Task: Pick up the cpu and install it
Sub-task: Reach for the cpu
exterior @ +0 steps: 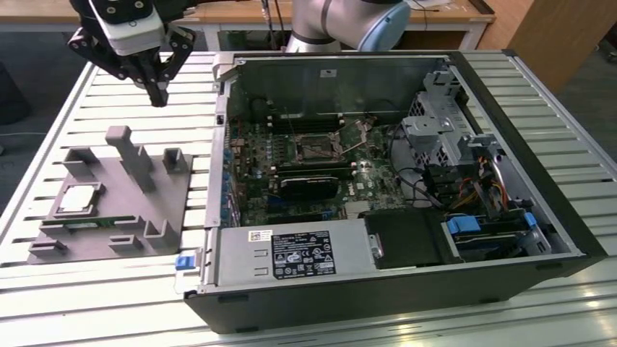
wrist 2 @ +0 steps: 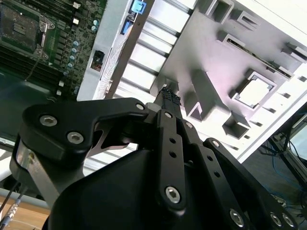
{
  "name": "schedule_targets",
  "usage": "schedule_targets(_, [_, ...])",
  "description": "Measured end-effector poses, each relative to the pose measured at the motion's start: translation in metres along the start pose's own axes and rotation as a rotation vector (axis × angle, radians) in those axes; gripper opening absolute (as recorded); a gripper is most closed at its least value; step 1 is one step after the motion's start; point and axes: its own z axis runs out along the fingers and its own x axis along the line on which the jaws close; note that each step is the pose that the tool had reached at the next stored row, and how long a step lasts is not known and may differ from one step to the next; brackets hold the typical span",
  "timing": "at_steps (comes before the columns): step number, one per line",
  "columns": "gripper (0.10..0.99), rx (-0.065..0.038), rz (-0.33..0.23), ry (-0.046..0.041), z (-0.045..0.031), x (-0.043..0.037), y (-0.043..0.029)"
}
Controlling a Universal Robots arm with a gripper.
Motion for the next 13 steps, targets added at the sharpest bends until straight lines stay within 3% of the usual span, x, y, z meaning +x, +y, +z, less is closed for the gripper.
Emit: schedule_targets(13, [0.106, 0.000, 0.000, 0.0004, 0.0007, 0.0082, -0.0007])
